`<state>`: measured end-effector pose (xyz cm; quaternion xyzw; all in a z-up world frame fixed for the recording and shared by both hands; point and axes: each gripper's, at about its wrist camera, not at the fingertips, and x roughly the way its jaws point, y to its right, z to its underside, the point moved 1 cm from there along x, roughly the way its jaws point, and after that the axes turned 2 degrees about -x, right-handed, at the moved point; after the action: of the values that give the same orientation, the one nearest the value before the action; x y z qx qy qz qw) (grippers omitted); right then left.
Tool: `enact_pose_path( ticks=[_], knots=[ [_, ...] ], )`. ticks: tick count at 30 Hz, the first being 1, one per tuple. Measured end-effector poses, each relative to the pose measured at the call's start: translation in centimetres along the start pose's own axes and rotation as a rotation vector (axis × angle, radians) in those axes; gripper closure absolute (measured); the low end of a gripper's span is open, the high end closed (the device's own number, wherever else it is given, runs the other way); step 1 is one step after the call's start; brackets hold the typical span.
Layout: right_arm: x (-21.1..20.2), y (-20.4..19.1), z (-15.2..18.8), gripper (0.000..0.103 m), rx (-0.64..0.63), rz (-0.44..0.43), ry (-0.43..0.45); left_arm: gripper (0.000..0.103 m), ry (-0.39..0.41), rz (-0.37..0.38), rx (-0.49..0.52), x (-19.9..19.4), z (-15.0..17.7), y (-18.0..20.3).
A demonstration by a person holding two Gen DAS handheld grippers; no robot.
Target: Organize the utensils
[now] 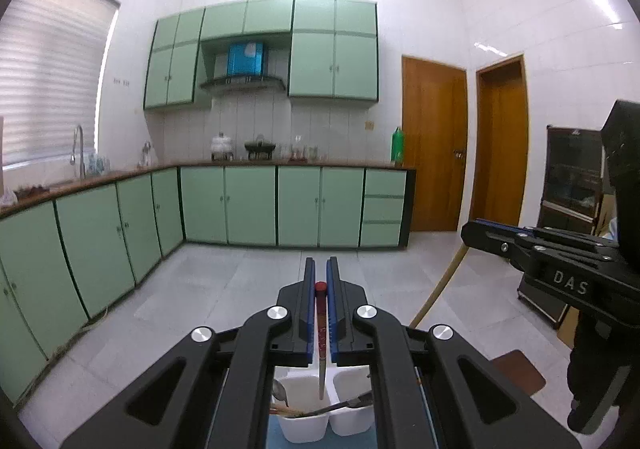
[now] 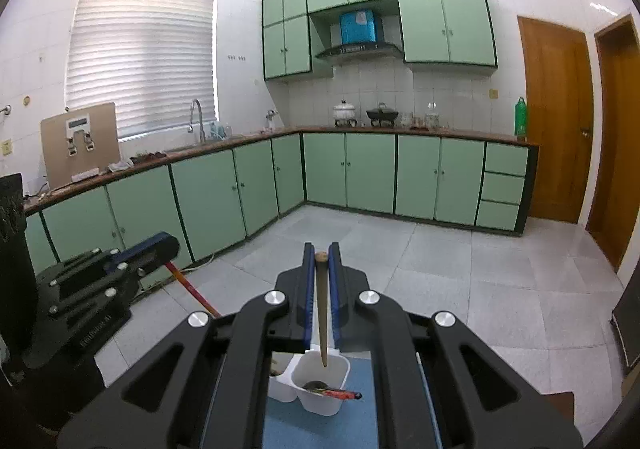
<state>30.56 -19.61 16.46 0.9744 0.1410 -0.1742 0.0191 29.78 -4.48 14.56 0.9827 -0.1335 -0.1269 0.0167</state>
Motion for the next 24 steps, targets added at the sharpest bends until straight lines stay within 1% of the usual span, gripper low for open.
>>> enact_pose_path(
  ticks=[3,8,11,12,15,17,18,19,20,22,24],
  knots=[
    [2.4,0.5,1.2,0.097,0.012,0.003,-0.043,0.098,-0.049,0.000,-0.012,2.3,1.5,-0.4],
    [5.5,0.0,3.7,0.097,0.007,0.011,-0.111,0.098,-0.150,-0.020,-0.015,5.5,4.6,-1.2],
    [7.5,-0.6,5.3,0.097,-0.006,0.011,-0.174,0.098,-0.211,-0.024,-0.012,7.0,6.1,-1.6],
    [8.4,-0.6,6.1,0.097,-0.003,0.013,-0.210,0.097,-0.245,-0.030,-0.007,7.8,6.8,-1.7],
    [9.1,-0.5,7.3,0.094,0.023,0.021,-0.251,0.095,-0.301,-0.028,-0.017,8.7,8.2,-2.1],
    [8.3,-0.4,7.5,0.089,0.043,0.019,-0.237,0.093,-0.293,-0.012,-0.040,8.0,8.2,-2.4],
    [7.3,-0.1,7.4,0.085,0.054,0.024,-0.217,0.086,-0.282,-0.010,-0.045,7.5,8.0,-2.7],
    [6.6,0.0,7.4,0.075,0.059,0.031,-0.201,0.077,-0.266,-0.011,-0.046,6.8,7.7,-2.8],
    [6.0,0.2,7.3,0.069,0.062,0.035,-0.188,0.074,-0.240,-0.009,-0.045,5.6,7.4,-2.8],
    [3.9,0.3,7.1,0.067,0.063,0.045,-0.153,0.061,-0.204,-0.001,-0.045,3.8,6.8,-2.7],
    [2.1,0.5,7.2,0.060,0.072,0.049,-0.128,0.057,-0.181,0.004,-0.046,2.1,6.4,-2.6]
  ],
)
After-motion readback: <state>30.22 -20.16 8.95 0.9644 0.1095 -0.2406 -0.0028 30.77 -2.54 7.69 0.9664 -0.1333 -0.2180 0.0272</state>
